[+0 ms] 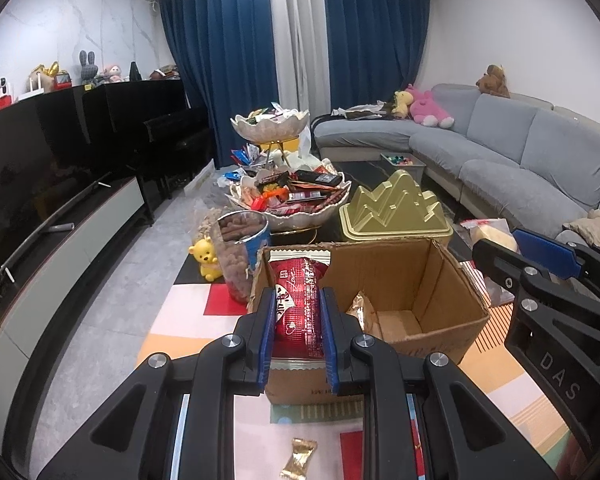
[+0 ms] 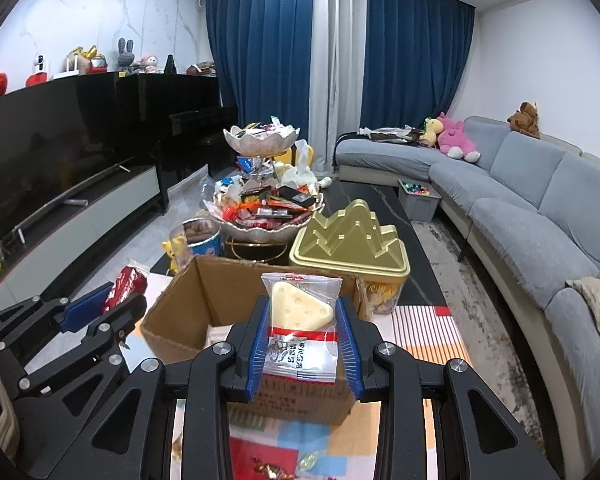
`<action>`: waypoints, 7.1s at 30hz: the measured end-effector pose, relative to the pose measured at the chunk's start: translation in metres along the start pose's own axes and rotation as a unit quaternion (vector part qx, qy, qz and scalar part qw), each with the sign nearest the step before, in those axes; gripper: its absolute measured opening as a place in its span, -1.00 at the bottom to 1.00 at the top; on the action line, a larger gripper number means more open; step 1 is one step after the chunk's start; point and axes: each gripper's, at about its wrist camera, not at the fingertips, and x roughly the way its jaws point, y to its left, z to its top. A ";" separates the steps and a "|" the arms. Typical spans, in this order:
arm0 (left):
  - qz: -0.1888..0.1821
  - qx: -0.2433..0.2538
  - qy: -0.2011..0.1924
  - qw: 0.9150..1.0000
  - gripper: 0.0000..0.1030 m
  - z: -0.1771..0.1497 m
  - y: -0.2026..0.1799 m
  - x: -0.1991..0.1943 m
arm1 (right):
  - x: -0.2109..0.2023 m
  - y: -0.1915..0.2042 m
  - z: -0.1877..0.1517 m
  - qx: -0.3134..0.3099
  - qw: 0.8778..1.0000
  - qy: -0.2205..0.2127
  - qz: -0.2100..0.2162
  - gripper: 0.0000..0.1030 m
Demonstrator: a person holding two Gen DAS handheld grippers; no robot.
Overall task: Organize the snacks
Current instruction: 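Lift the red pack and cheese cake packet over the cardboard box with both tools, then open both tools to drop the red pack and cheese cake packet into the box, then withdraw both open tools from the box toward the loose candies on the cloth, then grasp the gold-wrapped candy with left tool while right tool grasps the pink candy pack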
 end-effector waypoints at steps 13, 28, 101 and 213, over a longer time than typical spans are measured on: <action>-0.003 0.002 0.013 1.000 -0.57 0.007 0.000 0.041 | 0.042 -0.006 0.009 0.005 1.000 0.013 -0.005 -0.34; -0.006 -0.003 0.037 0.999 -0.54 0.006 0.004 0.067 | 0.069 -0.007 0.006 0.007 0.999 0.039 0.009 -0.33; -0.043 0.041 -0.005 0.998 0.36 -0.027 -0.040 -0.044 | -0.043 -0.066 -0.046 0.059 0.995 0.044 -0.064 0.53; -0.157 0.093 0.197 0.963 -0.31 -0.166 -0.099 0.087 | 0.080 -0.078 -0.197 0.152 0.935 0.319 -0.022 -0.04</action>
